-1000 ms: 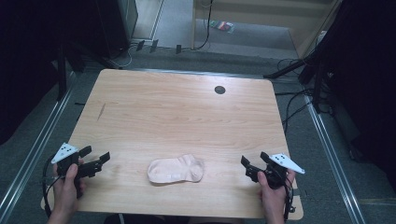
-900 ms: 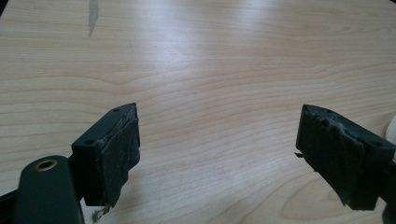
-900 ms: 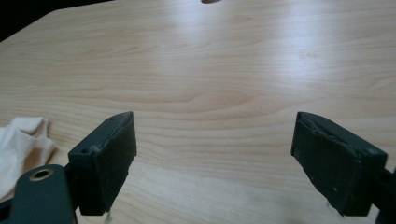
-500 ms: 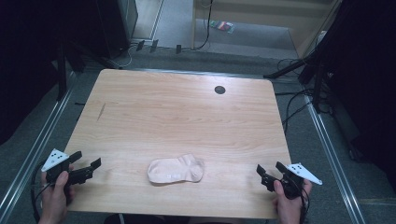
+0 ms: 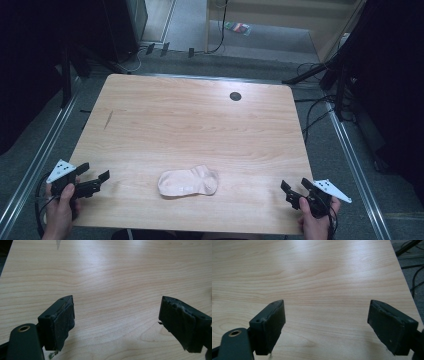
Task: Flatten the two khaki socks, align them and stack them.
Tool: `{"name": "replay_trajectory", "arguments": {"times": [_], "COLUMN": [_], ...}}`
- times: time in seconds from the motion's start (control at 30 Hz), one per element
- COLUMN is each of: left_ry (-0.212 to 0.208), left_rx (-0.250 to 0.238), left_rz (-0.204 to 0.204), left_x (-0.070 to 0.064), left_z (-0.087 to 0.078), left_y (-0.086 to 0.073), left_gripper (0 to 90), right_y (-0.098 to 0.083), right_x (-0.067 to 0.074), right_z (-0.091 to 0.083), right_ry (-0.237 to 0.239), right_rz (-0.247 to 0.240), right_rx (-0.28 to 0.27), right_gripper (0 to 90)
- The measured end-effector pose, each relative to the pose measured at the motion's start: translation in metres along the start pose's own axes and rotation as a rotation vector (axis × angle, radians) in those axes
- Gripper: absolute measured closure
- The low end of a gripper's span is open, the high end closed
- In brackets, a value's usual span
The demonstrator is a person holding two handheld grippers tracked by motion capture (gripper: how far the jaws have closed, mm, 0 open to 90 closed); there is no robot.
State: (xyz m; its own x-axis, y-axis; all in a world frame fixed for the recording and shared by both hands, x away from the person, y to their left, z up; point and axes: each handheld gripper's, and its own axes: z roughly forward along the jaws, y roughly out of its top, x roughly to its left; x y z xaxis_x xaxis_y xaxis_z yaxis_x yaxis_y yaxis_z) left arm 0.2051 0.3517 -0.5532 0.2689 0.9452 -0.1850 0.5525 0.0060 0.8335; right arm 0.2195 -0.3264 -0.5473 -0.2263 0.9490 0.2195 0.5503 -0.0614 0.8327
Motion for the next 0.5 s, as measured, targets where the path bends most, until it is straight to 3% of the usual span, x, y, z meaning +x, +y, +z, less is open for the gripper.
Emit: {"name": "replay_trajectory", "arguments": {"times": [0.17,0.27,0.43,0.5], "left_ry": [0.009,0.006,-0.003,-0.004], "left_rx": [-0.018,-0.027,-0.019,-0.004], "left_rz": [-0.009,-0.007,-0.004,-0.007], "left_x": [-0.0006,-0.0014,-0.0013,-0.0002], "left_z": [-0.0019,-0.003,-0.0016,0.0008], "left_y": [-0.0011,-0.0018,-0.0009,0.0007], "left_gripper": [13.9,13.9,13.9,13.9], "right_y": [-0.0016,-0.0014,-0.0006,0.0001], "right_x": [0.0035,0.0064,0.0027,0.0037], "right_z": [0.0011,0.0023,0.0026,0.0038], "right_ry": [-0.039,-0.046,-0.046,-0.04], "right_rz": [-0.007,-0.025,0.008,-0.009], "right_rx": [-0.001,0.012,0.006,0.005], "right_gripper": [16.6,16.4,16.3,16.3]}}
